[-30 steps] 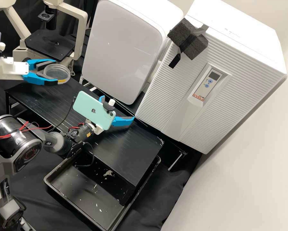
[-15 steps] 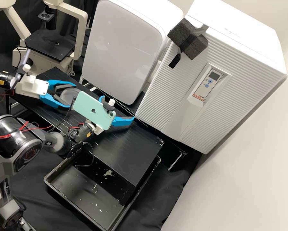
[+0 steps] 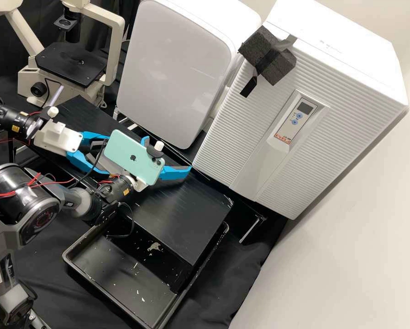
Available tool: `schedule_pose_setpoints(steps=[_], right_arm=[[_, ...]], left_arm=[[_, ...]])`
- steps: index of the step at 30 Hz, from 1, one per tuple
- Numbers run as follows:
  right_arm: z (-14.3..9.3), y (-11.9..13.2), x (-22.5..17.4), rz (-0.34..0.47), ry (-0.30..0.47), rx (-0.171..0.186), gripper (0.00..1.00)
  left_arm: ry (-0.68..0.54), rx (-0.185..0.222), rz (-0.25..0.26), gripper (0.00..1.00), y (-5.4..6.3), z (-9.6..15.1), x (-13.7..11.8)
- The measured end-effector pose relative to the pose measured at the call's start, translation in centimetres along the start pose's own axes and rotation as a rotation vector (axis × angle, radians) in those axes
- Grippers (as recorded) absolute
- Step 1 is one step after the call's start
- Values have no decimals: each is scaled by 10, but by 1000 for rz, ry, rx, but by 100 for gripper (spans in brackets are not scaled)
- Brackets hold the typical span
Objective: Place the petri dish on the bench
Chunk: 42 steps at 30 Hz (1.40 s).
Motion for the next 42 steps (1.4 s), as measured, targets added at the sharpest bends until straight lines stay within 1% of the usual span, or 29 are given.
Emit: schedule_pose_setpoints(steps=[4, 7, 9, 10, 14, 21, 29, 33, 35, 38, 42], right_arm=[[0, 0, 0, 0, 0, 0, 100], [0, 0, 0, 0, 0, 0, 100], [0, 0, 0, 0, 0, 0, 100], [0, 0, 0, 0, 0, 0, 100], [0, 0, 0, 0, 0, 0, 100], [0, 0, 0, 0, 0, 0, 100], [0, 0, 0, 0, 0, 0, 100], [0, 0, 0, 0, 0, 0, 100], [0, 0, 0, 0, 0, 0, 100], [0, 0, 0, 0, 0, 0, 100], [0, 0, 0, 0, 0, 0, 100]], left_arm=[[6, -16, 0, 0, -2, -2, 3], [12, -41, -2, 0, -4, -3, 4], [14, -43, 0, 0, -4, -4, 4], [15, -44, 0, 100, -4, -4, 4], [15, -47, 0, 100, -4, -3, 4], [22, -68, 1, 100, -7, -2, 7], [24, -71, 3, 100, -7, -2, 7], [39, -86, 13, 100, -6, -3, 6], [57, -82, 16, 100, -7, -5, 2], [94, -33, 31, 100, -5, -9, -12], [154, -29, 59, 100, -1, -17, -39]])
